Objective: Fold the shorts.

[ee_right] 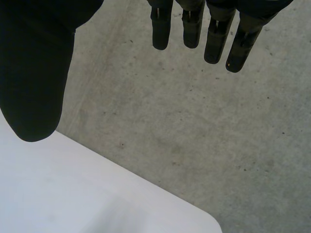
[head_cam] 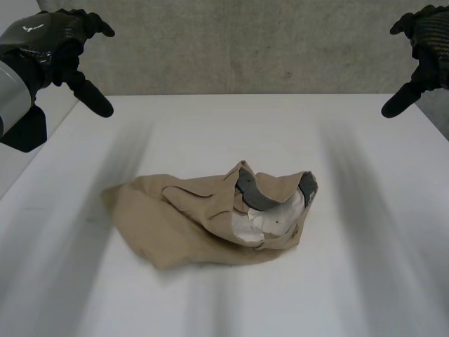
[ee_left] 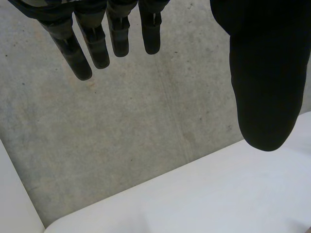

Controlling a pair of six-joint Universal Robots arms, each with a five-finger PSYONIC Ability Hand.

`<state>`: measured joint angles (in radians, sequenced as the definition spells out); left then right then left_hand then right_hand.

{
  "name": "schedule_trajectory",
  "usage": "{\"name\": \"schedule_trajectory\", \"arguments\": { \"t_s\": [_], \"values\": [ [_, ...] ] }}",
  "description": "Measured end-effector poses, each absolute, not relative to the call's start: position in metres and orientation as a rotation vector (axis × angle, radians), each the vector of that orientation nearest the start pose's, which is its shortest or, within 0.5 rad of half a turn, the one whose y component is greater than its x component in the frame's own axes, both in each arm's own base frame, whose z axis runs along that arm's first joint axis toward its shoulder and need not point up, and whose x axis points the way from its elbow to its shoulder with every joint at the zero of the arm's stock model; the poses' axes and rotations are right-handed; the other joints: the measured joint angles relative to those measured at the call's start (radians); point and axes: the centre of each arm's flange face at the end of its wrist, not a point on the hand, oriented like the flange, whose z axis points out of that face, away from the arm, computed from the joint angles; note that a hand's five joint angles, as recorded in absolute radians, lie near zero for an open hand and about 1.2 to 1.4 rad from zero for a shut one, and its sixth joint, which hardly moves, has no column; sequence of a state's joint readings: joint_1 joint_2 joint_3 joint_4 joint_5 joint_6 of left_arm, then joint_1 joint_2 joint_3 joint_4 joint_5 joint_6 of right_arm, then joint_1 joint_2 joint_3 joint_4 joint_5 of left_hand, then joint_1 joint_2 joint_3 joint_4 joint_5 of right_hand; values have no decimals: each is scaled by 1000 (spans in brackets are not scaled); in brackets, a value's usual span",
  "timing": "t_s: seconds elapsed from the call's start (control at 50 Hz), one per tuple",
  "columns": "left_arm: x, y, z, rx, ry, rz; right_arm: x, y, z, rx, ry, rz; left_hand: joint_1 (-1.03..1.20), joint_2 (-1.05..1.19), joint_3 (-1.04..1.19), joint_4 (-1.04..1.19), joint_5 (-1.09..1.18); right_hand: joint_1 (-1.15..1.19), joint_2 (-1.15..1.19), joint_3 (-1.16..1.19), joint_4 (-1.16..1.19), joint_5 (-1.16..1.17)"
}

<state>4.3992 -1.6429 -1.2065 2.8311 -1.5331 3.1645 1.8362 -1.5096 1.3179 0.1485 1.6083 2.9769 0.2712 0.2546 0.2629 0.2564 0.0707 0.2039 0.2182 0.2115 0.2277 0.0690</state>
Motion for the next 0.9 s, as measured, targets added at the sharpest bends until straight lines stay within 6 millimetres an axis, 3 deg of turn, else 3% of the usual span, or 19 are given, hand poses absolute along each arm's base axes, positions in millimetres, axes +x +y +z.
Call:
{"name": "schedule_trajectory", "arguments": {
  "t_s": [0.12, 0.26, 0.38, 0.48, 0.54, 0.64, 0.68, 0.7, 0.72, 0.82, 0.9],
  "values": [
    [-224, -255, 368, 453, 2377, -2342, 209, -274, 351, -436, 2105, -2221, 0, 0, 0, 0, 0, 0, 0, 0, 0, 0],
    [-222, -258, 359, 479, 2352, -2320, 217, -269, 341, -640, 2128, -2167, 0, 0, 0, 0, 0, 0, 0, 0, 0, 0],
    [-217, -274, 332, 575, 2257, -2236, 242, -242, 327, -960, 2073, -1990, 0, 0, 0, 0, 0, 0, 0, 0, 0, 0],
    [-210, -291, 305, 652, 2218, -2117, 265, -222, 318, -1037, 1996, -1859, 0, 0, 0, 0, 0, 0, 0, 0, 0, 0],
    [-195, -314, 268, 711, 2225, -1944, 290, -206, 301, -1056, 1963, -1712, 0, 0, 0, 0, 0, 0, 0, 0, 0, 0],
    [-185, -331, 236, 740, 2285, -1822, 317, -198, 275, -1049, 1968, -1579, 0, 0, 0, 0, 0, 0, 0, 0, 0, 0],
    [-182, -340, 217, 761, 2338, -1771, 337, -196, 255, -1037, 1975, -1519, 0, 0, 0, 0, 0, 0, 0, 0, 0, 0],
    [-182, -340, 217, 761, 2338, -1771, 337, -196, 255, -1037, 1975, -1519, 0, 0, 0, 0, 0, 0, 0, 0, 0, 0],
    [-181, -344, 207, 774, 2372, -1746, 349, -195, 242, -1030, 1982, -1497, 0, 0, 0, 0, 0, 0, 1, 1, 0, 0],
    [-179, -349, 192, 787, 2421, -1715, 375, -198, 212, -1024, 2013, -1476, 0, 0, 0, 0, 0, 3, 3, 23, 3, 4],
    [-177, -350, 191, 779, 2430, -1710, 391, -204, 193, -1029, 2035, -1477, 0, 0, 0, 0, 0, 53, 82, 91, 70, 56]
  ]
}}
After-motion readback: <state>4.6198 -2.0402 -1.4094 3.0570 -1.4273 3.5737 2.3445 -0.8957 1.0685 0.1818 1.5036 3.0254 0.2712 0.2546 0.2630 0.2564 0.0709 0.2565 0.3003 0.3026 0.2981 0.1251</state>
